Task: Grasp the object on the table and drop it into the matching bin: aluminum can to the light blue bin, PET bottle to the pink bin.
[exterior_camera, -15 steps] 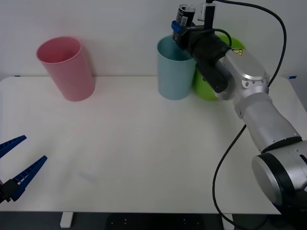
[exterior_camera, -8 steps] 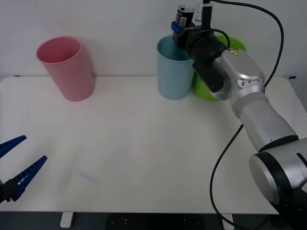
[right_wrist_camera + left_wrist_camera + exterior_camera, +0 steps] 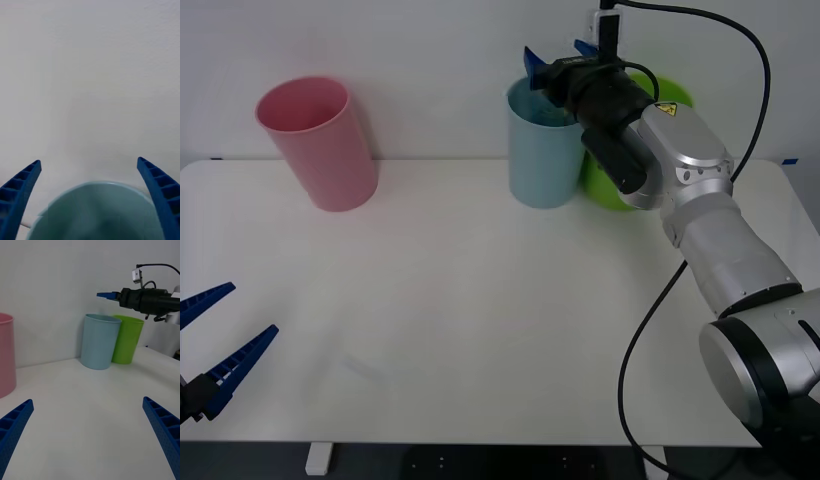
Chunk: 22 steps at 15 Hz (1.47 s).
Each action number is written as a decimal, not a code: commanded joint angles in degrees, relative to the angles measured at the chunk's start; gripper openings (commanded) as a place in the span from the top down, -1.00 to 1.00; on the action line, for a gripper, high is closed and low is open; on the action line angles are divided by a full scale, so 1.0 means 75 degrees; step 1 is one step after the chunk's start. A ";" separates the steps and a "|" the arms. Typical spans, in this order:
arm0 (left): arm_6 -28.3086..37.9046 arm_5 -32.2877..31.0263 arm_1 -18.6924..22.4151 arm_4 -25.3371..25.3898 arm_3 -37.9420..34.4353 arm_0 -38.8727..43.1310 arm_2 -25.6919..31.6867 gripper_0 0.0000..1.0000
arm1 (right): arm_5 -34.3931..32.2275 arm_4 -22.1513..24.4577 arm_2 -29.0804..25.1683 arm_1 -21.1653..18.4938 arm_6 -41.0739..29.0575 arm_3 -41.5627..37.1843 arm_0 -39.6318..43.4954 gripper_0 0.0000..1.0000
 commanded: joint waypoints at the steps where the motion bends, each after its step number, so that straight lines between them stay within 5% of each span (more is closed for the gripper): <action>1: 0.0000 0.0000 0.0000 0.0000 0.0000 0.0000 0.0000 -1.00 | -0.0050 -0.0068 -0.0008 0.0000 0.0025 0.0005 0.0058 -1.00; 9: 0.0000 0.0000 0.0000 0.0000 0.0000 0.0000 0.0000 -1.00 | -0.0261 -0.0279 0.0050 -0.0164 0.0049 -0.0265 0.0316 -1.00; 15: 0.0000 0.0000 0.0000 0.0000 0.0000 0.0000 0.0000 -1.00 | -0.0296 -0.1556 0.1492 -0.1653 -0.0092 -0.3464 0.2530 -1.00; 22: 0.0000 0.0000 0.0000 0.0000 0.0000 0.0000 0.0000 -1.00 | -0.0812 -0.2002 0.1339 -0.2977 0.0529 -0.6124 0.5308 -1.00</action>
